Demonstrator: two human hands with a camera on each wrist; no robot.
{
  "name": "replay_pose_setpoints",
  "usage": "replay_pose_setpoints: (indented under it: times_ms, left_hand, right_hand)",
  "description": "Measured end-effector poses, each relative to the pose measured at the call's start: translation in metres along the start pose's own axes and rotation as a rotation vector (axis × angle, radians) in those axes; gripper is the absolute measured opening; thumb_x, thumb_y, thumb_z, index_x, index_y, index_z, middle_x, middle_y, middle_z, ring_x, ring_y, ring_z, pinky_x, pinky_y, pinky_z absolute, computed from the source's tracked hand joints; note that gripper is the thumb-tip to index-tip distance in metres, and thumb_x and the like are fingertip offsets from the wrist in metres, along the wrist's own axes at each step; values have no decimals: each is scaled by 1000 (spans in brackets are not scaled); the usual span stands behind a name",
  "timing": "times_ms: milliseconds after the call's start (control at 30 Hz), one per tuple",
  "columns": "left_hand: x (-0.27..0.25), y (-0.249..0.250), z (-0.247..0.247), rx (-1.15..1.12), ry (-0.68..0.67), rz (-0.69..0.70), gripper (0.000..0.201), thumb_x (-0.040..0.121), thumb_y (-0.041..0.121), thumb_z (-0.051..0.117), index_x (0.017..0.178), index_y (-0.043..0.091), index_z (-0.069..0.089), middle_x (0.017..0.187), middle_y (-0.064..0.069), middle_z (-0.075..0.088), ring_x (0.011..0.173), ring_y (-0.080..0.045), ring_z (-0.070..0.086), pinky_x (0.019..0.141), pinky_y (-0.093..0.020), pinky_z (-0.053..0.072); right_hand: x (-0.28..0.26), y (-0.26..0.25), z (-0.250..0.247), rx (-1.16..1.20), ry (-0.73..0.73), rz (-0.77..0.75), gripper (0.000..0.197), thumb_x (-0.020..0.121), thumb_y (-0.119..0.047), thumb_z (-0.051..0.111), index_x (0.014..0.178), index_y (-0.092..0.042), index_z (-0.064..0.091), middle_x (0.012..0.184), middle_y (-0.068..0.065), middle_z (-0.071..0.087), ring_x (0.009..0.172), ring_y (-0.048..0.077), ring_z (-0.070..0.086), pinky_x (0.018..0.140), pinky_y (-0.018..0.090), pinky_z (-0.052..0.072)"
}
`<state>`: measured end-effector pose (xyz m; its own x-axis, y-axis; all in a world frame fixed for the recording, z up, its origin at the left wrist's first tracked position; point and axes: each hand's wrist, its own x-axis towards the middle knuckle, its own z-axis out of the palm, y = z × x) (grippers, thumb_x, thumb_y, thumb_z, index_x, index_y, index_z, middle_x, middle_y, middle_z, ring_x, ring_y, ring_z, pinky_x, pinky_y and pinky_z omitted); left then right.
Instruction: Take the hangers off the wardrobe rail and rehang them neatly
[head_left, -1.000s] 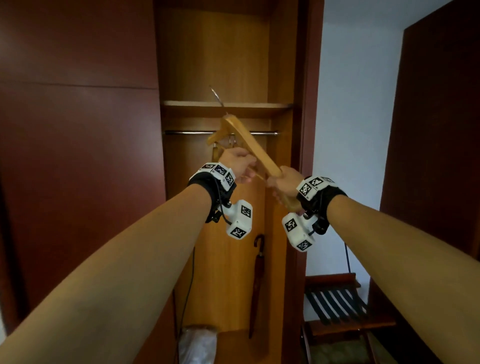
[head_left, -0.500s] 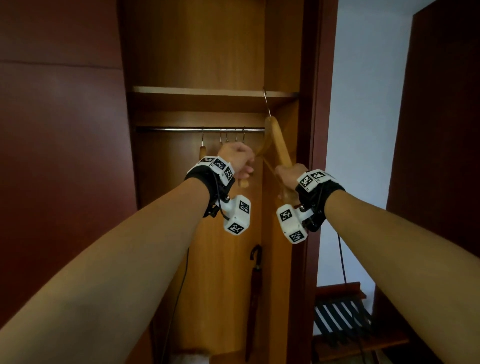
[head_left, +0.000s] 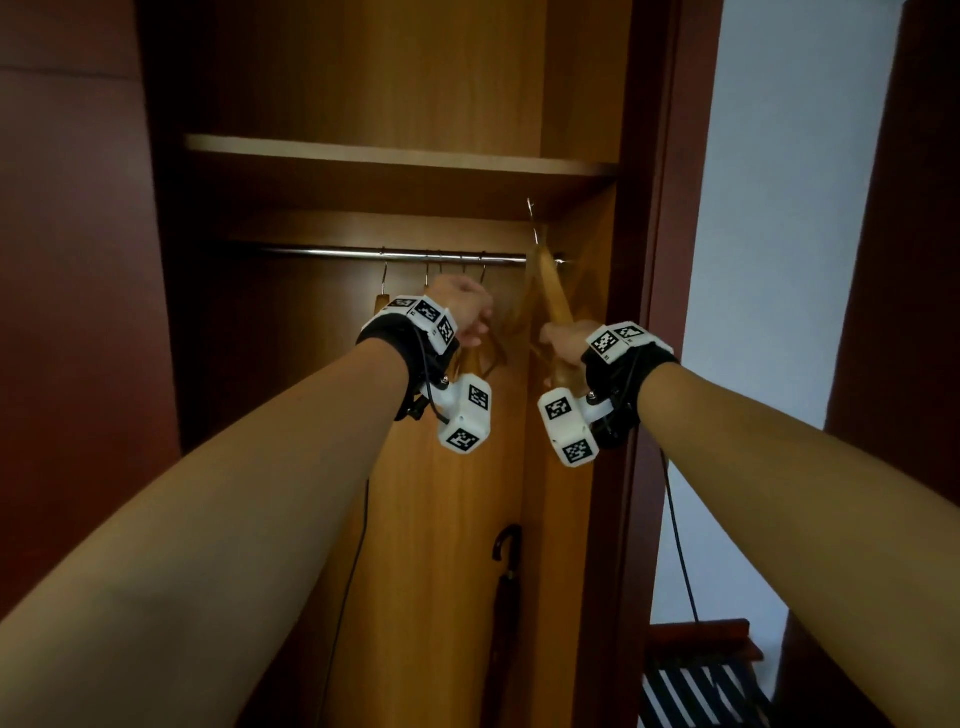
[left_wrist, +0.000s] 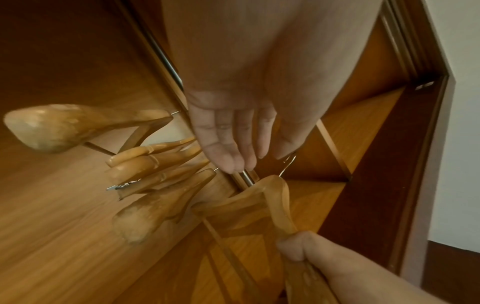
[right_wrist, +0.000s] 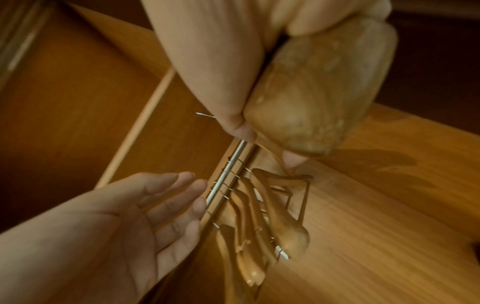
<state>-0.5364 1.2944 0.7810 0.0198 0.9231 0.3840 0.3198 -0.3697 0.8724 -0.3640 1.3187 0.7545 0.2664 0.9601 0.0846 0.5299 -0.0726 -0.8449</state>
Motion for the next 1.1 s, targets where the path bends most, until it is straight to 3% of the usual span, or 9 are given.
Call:
replay_pose_setpoints:
  times_ms: [100,300,433,567,700,767,867,1000,1100]
  left_hand:
    - [20,-9,8,57,-9,-4,14,94,12,59,107,12,62,81,-1,63,64,-11,58,62,-26,57]
    - [69,-27,13,102,-77,20,14,93,16,60,106,15,62,88,0,64,75,-11,60,75,-30,57]
    - [98,-38,12,109,-124,31,13,93,20,60,105,18,62,95,0,67,82,-11,61,78,-31,57]
    - [119,-49,6,87,-182,25,9,94,21,59,103,21,59,101,0,66,91,-14,62,85,-34,57]
    - [131,-56,2,78,-215,45,13,95,19,57,108,18,58,103,-1,65,94,-15,61,88,-34,56]
    - [136,-59,1,68,-231,47,14,95,19,57,108,18,58,103,-2,64,95,-16,61,88,-34,56]
    - [140,-62,-1,53,-255,44,10,95,18,58,105,19,58,100,0,63,97,-16,61,86,-32,56]
    - [145,-65,-3,51,-284,52,15,94,17,59,109,18,59,98,0,63,92,-14,60,82,-31,56]
    - [147,-68,-5,41,-295,55,18,94,17,59,111,17,60,100,-2,63,91,-14,60,81,-31,56]
  right_hand:
    - [37,9,6,-10,-21,25,46,63,-48,56,88,-9,53,93,20,70,83,39,71,84,51,56]
    - [93,13,19,-35,17,49,44,61,-49,57,81,-11,49,93,20,70,79,40,71,82,52,57]
    - [125,6,20,-113,59,86,56,59,-56,56,91,-11,55,94,17,70,79,38,71,80,50,57]
    - [112,-9,23,-150,115,96,55,74,-56,58,106,-12,54,91,14,63,79,34,65,81,44,55]
    - [101,-18,29,-137,116,139,55,92,-44,54,129,-5,46,96,15,58,68,29,53,66,39,49]
    - [104,-17,30,-148,119,160,57,92,-44,54,130,-3,45,89,15,57,71,31,56,69,40,53]
    - [113,-16,31,-145,121,180,61,91,-46,55,133,-3,45,88,16,56,76,33,57,87,46,53]
    - [120,-15,33,-112,123,212,65,92,-46,54,136,0,41,110,22,59,87,35,60,90,45,52]
    - [119,-14,38,-110,122,235,62,95,-43,52,135,2,39,97,21,57,78,35,57,81,42,50]
